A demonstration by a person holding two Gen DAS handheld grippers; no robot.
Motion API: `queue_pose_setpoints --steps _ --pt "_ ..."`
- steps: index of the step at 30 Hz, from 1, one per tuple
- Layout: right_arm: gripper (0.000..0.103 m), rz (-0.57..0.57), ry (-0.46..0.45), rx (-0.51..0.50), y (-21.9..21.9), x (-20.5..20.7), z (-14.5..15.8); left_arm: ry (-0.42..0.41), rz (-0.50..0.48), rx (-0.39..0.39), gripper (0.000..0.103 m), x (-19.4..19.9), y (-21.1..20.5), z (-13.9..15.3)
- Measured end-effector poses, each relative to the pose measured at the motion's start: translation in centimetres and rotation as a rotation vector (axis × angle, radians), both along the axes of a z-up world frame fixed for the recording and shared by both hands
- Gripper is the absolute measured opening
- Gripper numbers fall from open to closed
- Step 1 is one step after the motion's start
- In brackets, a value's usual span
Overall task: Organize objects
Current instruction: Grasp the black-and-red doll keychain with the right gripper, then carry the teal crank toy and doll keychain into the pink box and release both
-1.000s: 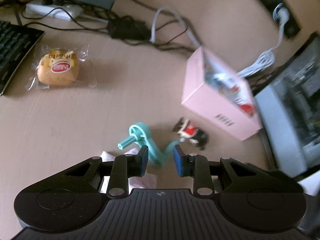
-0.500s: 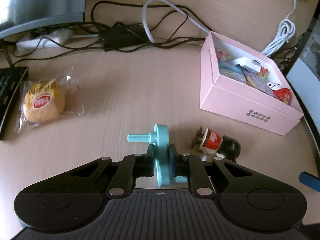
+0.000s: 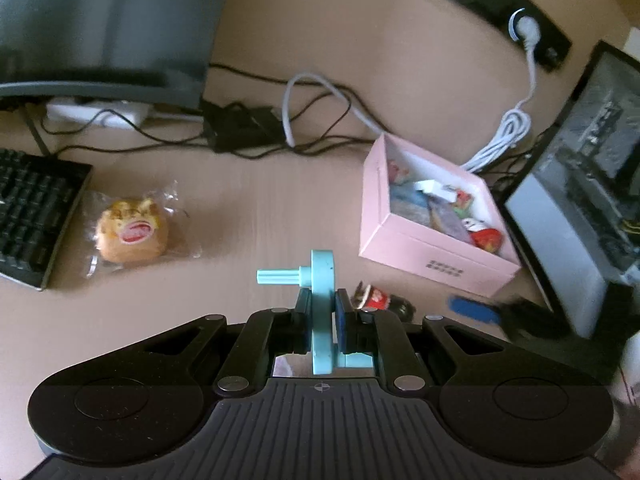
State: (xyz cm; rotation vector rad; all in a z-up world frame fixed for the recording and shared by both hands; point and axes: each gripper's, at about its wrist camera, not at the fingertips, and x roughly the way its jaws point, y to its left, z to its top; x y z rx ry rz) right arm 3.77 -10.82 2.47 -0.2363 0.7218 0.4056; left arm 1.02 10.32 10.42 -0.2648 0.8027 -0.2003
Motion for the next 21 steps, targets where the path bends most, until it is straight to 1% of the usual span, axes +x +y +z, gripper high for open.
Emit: queue_pose_setpoints --steps 2,4,5,6,8,10,13,17,21 --pt "0.085 0.025 -0.001 -0.006 1.0 1.1 -0.4 -0.004 -0.013 0.005 0.014 -0.9 0.4 0.6" --pt "0.083 0.044 0.021 0.001 1.9 2.1 -0.6 -0.003 -0.025 0.015 0.014 -1.8 0.9 1.0" --pt "0.076 0.057 0.040 0.014 2.2 2.5 -0.7 -0.001 -0.032 0.018 0.014 -2.2 1.1 1.1" --pt "0.064 0.062 0.055 0.023 2.4 2.8 -0.7 0.002 -0.039 0.020 0.014 -2.5 1.3 1.2" --pt "0.053 0.058 0.080 0.024 2.8 3.3 -0.8 0.010 -0.060 0.024 0.014 -2.9 1.6 1.0" --pt "0.053 0.039 0.069 0.027 2.7 3.1 -0.5 0.018 -0.081 0.024 0.014 -3.2 1.7 0.6" --pt "0.053 0.031 0.055 0.043 2.1 1.8 0.8 0.032 -0.122 0.018 0.014 -3.4 1.6 0.0" --pt "0.052 0.014 0.038 0.058 0.2 -0.8 3.5 0.044 -0.200 0.014 0.014 -3.5 0.5 -1.0" --pt "0.053 -0.057 0.021 0.082 -2.7 -3.1 6.2 0.053 -0.269 -0.021 0.014 -2.9 -1.0 -1.7"
